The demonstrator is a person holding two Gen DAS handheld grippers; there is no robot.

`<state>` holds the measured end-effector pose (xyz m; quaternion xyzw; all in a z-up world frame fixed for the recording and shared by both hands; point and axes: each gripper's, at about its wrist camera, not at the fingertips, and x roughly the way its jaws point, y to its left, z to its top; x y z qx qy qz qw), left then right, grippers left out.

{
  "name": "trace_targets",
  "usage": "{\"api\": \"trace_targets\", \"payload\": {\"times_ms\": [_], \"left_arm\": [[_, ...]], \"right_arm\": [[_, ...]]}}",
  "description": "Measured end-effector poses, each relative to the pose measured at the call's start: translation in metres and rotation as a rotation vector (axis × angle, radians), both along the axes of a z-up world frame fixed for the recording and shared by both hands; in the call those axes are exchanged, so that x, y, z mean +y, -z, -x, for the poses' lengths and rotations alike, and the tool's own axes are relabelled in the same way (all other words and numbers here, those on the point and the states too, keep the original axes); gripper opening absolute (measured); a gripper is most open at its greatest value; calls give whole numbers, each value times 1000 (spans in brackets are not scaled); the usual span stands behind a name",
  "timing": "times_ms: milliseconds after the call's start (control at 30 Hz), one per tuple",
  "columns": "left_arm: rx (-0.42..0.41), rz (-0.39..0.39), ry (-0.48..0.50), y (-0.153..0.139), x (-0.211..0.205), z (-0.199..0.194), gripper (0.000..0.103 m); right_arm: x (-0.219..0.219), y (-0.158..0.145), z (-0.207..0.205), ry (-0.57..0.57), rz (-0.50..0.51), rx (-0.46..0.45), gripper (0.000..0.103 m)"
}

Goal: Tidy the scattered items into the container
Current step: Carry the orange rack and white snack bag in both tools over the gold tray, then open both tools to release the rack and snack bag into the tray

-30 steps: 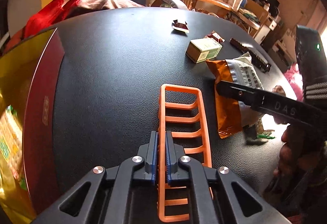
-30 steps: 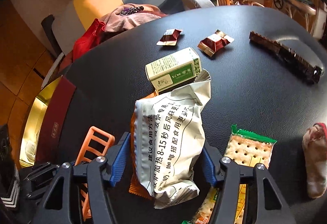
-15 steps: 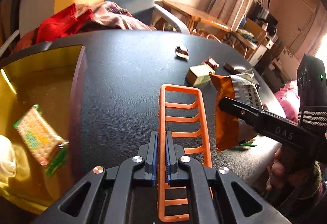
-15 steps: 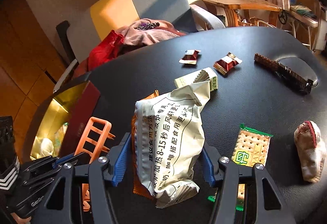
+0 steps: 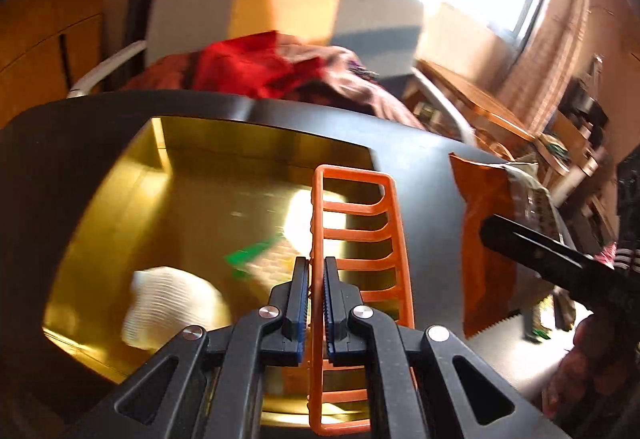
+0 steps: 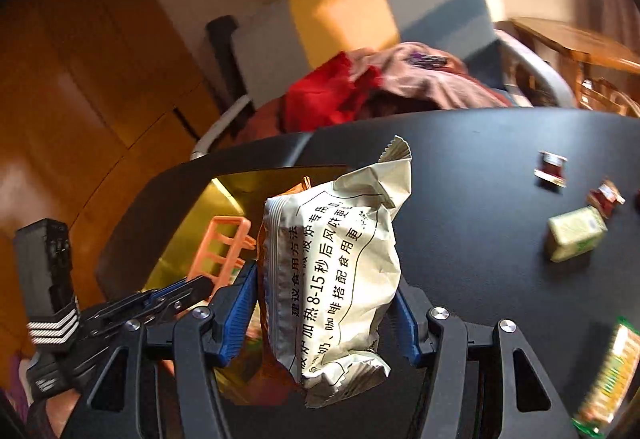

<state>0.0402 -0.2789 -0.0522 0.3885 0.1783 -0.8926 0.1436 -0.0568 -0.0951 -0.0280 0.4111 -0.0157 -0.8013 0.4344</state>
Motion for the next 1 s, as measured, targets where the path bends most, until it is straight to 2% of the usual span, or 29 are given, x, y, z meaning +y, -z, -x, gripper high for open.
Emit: {"api": "trace_targets", "payload": {"times_ms": [200, 367, 533, 767, 867, 1000], "left_arm": [[-37, 6, -75, 14, -39, -4, 5], [-81, 21, -115, 31, -54, -3, 6], [-90, 20, -130, 37, -59, -2, 6], [-95, 13, -148, 40, -62, -1, 7], [-96, 12, -157, 41, -60, -3, 14], [-89, 3, -170, 40, -59, -8, 18]], "right_arm": [[-72, 6, -14, -115, -58, 18, 61], [-106, 25, -15, -153, -140, 26, 61], [-116, 40, -9, -175, -196, 36, 61], [-117, 48, -7, -178, -211, 38, 62], [-115, 49, -6, -170, -210, 34, 62], [-113, 48, -7, -163, -202, 28, 64]]}}
